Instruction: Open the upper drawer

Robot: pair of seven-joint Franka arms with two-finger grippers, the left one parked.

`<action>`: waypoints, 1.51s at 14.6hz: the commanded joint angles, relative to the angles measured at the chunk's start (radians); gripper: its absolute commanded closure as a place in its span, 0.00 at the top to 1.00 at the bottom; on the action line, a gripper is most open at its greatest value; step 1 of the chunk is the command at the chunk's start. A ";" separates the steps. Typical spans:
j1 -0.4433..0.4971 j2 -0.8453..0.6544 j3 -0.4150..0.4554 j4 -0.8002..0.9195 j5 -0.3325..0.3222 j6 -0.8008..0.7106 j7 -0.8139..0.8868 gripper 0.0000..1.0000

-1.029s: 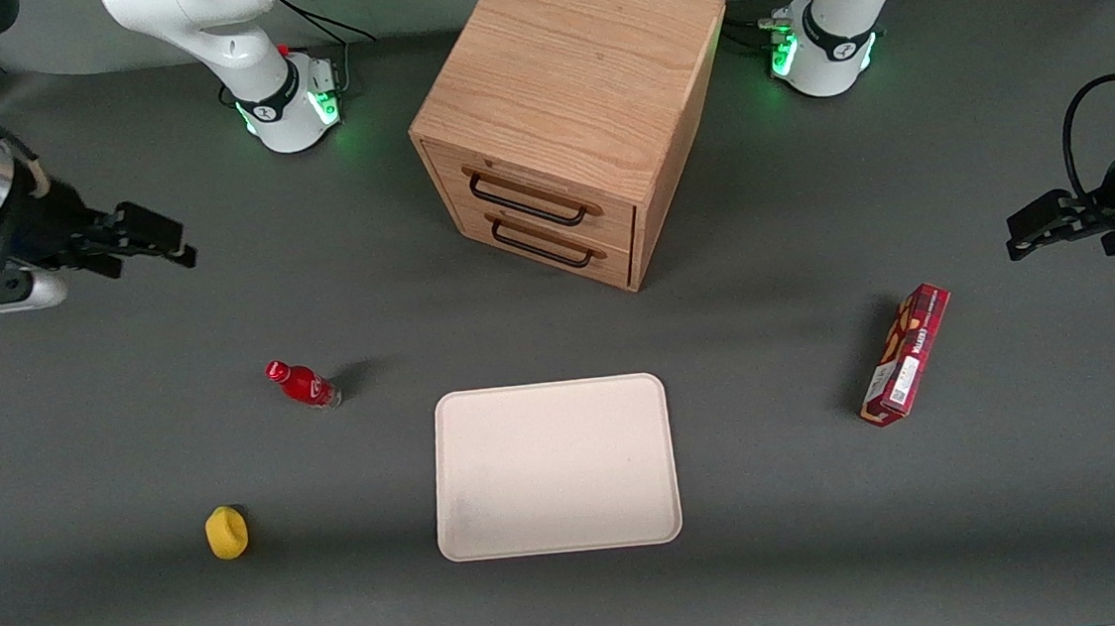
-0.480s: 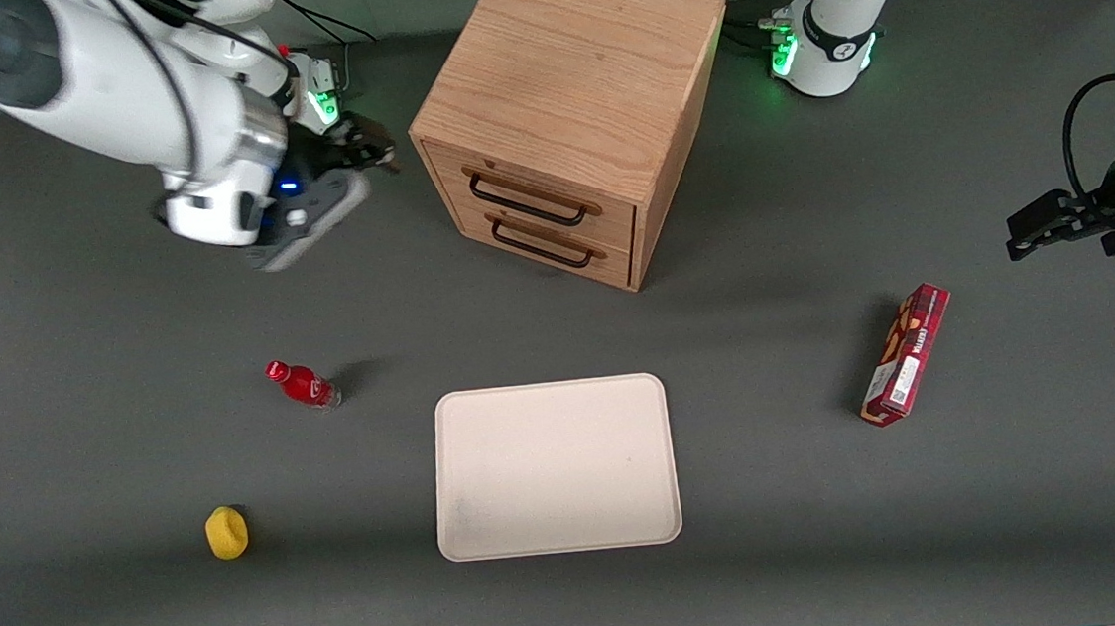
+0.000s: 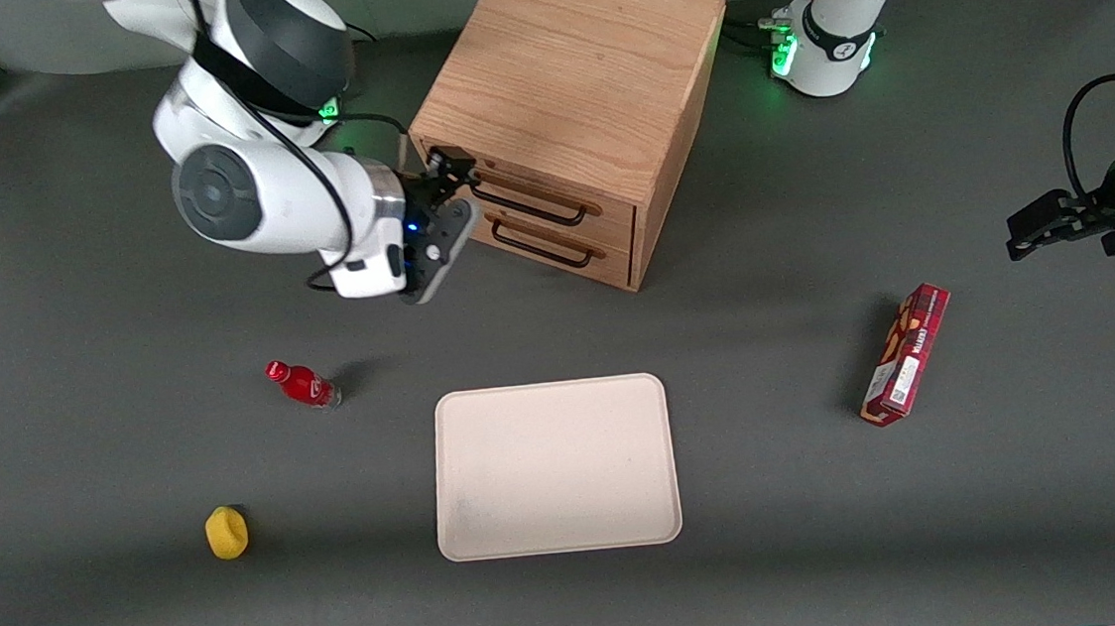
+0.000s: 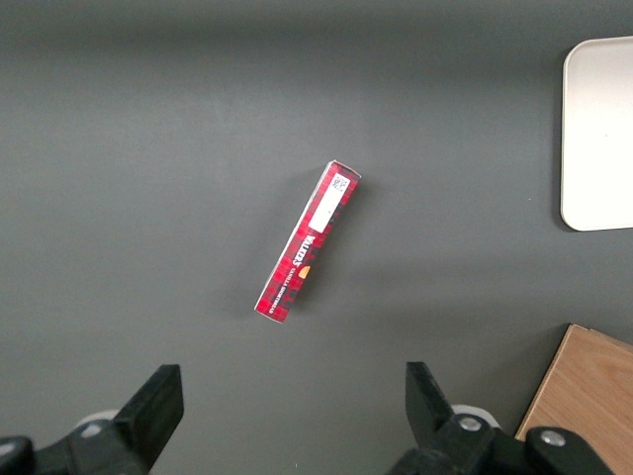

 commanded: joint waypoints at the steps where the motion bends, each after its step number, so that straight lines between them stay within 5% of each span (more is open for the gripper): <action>1: 0.019 0.059 0.031 -0.013 0.008 0.079 -0.018 1.00; 14: 0.046 0.096 0.050 -0.165 -0.023 0.279 -0.016 1.00; 22: 0.030 0.228 0.033 -0.022 -0.167 0.279 -0.018 1.00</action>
